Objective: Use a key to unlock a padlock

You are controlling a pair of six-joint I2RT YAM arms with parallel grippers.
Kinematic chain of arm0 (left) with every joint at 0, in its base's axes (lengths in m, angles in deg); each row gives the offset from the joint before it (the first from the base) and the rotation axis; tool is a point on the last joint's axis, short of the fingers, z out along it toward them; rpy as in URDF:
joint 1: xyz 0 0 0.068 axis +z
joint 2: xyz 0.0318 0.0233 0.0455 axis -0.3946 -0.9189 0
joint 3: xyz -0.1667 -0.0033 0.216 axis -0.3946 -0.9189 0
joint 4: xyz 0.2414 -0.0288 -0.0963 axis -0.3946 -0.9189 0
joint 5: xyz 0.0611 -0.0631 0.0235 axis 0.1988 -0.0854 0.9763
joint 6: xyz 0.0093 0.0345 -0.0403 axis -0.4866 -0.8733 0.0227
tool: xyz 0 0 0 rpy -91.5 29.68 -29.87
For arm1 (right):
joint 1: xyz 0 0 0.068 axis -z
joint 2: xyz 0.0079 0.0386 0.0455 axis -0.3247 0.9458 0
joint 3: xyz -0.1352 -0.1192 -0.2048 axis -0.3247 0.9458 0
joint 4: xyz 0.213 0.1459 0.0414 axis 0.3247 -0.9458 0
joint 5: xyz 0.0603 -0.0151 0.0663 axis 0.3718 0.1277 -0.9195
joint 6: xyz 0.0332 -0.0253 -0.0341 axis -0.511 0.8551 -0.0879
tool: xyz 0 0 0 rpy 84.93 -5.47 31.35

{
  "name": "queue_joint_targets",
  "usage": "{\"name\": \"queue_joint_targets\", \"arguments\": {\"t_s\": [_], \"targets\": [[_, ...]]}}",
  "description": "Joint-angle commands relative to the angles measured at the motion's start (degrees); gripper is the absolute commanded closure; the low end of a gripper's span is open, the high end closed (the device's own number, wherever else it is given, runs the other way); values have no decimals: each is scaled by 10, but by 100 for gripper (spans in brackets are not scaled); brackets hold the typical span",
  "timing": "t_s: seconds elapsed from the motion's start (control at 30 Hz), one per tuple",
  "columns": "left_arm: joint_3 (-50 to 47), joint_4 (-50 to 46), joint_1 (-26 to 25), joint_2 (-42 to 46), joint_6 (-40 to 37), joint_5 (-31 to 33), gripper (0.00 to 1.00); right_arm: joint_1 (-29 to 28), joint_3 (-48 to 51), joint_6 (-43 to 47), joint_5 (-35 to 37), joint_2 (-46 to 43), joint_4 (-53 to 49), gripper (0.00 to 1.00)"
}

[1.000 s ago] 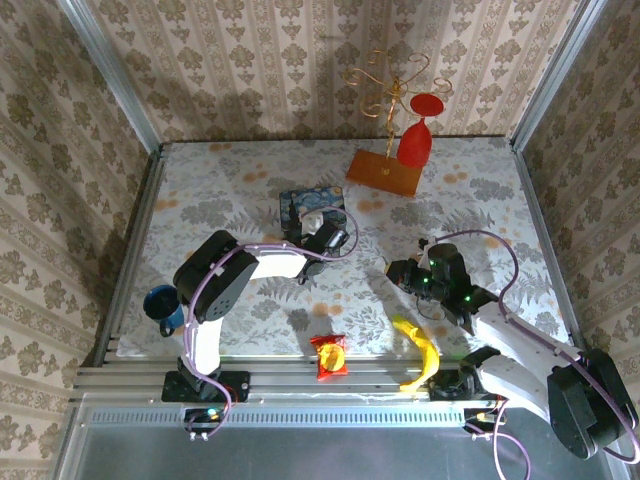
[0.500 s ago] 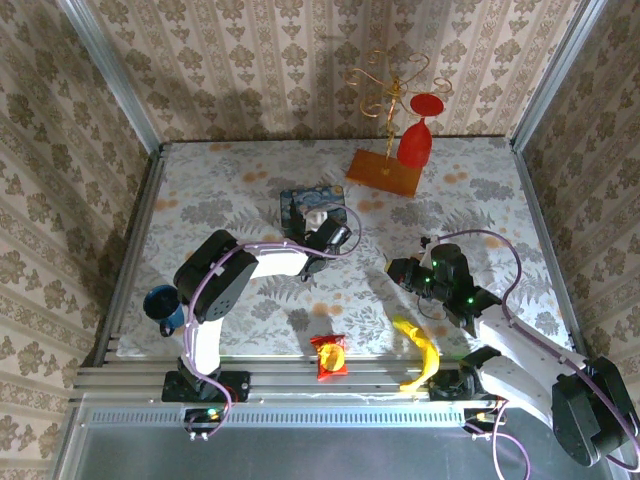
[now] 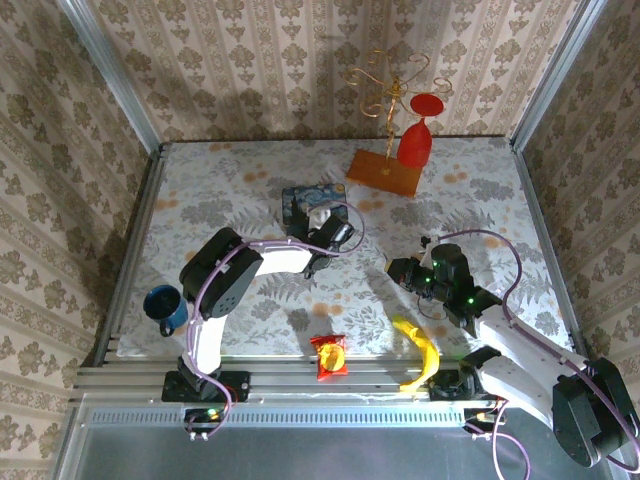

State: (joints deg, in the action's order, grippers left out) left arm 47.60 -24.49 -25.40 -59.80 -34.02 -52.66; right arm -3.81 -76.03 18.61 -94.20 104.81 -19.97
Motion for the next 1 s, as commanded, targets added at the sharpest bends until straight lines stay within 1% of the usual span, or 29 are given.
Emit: {"name": "queue_joint_targets", "arguments": {"t_s": [0.0, 0.07, 0.3, 0.43, 0.53, 0.67, 0.77, 0.97], "targets": [[18, -4, 5, -8, -7, 4, 61, 3, 1, -8, 7, -8, -4, 100], [21, -13, 5, -9, -6, 5, 68, 4, 1, -8, 7, -8, -3, 100], [23, -26, 5, -1, -2, -1, 81, 3, 4, -6, 6, -7, -4, 100], [24, -40, 5, 6, -1, -15, 90, 3, 5, 1, 6, -5, -6, 100], [26, -70, 6, 18, 16, -33, 96, -5, 13, 11, 16, -6, -4, 100], [35, -128, 5, 35, 69, -64, 98, -31, 23, 39, 45, 10, 11, 100], [44, -162, 5, 42, 115, -98, 100, -52, 29, 57, 52, 43, 48, 100], [42, -165, 5, 56, 188, -158, 100, -83, 25, 77, 43, 124, 135, 100]]}}
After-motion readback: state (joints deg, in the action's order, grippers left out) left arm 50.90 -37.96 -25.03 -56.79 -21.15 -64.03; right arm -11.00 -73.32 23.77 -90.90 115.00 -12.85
